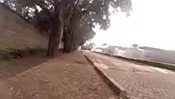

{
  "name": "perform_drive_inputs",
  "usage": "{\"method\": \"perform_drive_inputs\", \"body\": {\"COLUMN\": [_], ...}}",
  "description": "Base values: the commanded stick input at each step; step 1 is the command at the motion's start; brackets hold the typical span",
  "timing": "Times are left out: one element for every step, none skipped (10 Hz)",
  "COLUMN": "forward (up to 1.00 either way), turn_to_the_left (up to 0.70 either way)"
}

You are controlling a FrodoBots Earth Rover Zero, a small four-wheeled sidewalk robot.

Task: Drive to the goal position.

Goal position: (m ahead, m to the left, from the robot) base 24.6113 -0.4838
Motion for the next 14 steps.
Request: {"method": "perform_drive_inputs", "body": {"forward": [0.50, 0.50, 0.50, 0.50, 0.50, 0.50, 0.50, 0.50, 0.50, 0.50, 0.50, 0.50, 0.50, 0.50], "turn_to_the_left": [0.50, 0.50, 0.50, 0.18, 0.13, 0.08, 0.03, 0.46, 0.48, 0.50, 0.50, 0.50, 0.22, 0.19]}}
